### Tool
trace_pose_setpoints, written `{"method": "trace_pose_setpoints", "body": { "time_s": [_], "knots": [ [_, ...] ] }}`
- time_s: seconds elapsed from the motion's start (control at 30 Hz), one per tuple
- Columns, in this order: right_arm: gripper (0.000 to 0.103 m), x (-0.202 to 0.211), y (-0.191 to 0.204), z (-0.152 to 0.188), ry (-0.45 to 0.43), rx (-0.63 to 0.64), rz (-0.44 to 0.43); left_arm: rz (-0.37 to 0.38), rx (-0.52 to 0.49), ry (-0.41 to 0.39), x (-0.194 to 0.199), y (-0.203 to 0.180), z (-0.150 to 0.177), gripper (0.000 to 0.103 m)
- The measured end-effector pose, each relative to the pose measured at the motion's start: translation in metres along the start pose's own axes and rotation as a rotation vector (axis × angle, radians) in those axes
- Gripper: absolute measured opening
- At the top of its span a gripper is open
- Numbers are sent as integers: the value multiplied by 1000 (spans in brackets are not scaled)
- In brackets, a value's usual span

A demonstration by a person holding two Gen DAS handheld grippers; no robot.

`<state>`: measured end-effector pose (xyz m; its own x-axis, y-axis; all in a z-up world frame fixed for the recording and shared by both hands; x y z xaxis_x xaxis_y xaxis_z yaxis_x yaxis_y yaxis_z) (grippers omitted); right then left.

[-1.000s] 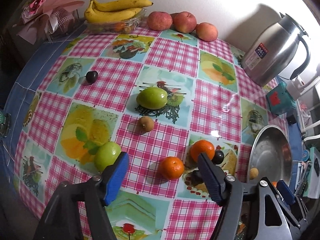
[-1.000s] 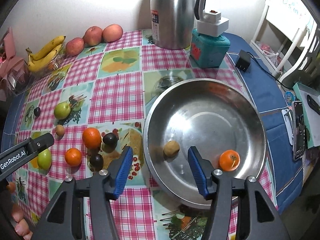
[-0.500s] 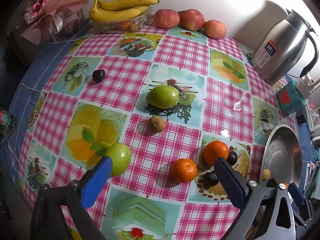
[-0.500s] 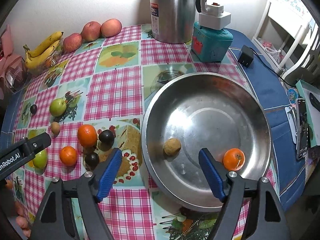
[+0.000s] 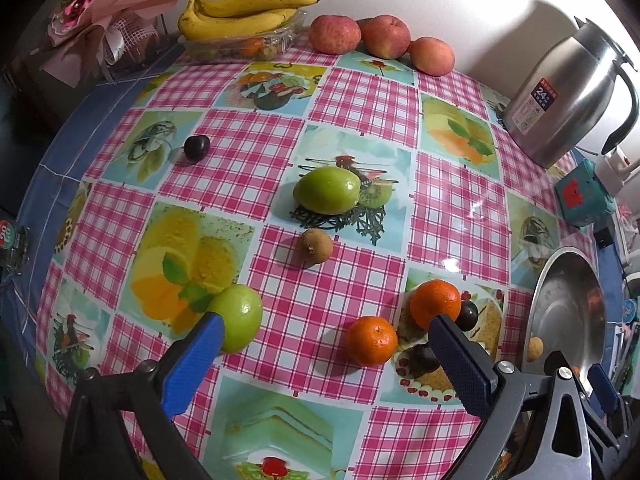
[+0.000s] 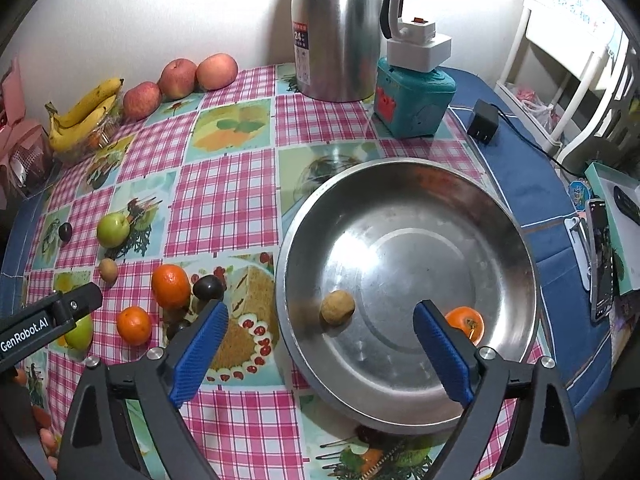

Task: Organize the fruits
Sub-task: 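Withdraw both grippers from the steel bowl back toward the fruit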

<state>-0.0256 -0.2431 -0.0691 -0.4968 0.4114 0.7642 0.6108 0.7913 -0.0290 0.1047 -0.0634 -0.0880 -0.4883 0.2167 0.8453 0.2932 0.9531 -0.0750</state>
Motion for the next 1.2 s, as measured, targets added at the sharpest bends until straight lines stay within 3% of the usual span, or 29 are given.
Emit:
{"method": "trace_pose_setpoints", "body": {
  "time_s": [0.4,0.7,0.87,1.2],
  "knots": [
    [94,-1,0,-1,-21,-29,-8,52,-6,-54,4,-5,-8,103],
    [94,-5,5,0,-19,9,6,121,-13,-38,1,-11,-7,103],
    [94,-11,15,7,18,-1,-32,63,-75,-71,-1,2,-14,103],
    [94,-13,53,11,49,9,-104,37,12,-90,2,56,-33,103]
  ]
}}
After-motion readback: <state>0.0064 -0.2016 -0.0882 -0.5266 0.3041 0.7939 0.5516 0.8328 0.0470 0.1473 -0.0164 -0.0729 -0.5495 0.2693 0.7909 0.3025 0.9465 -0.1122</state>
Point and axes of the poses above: each gripper's, at about its wrist camera, not at the fingertips, and x roughly against the way its jaws point, y to its left, z to its underside, the point moved 8 cm from there along -x, roughly the way its jaws point, and after that the axes turned 14 degrees about -y, right-handed, at the moved point
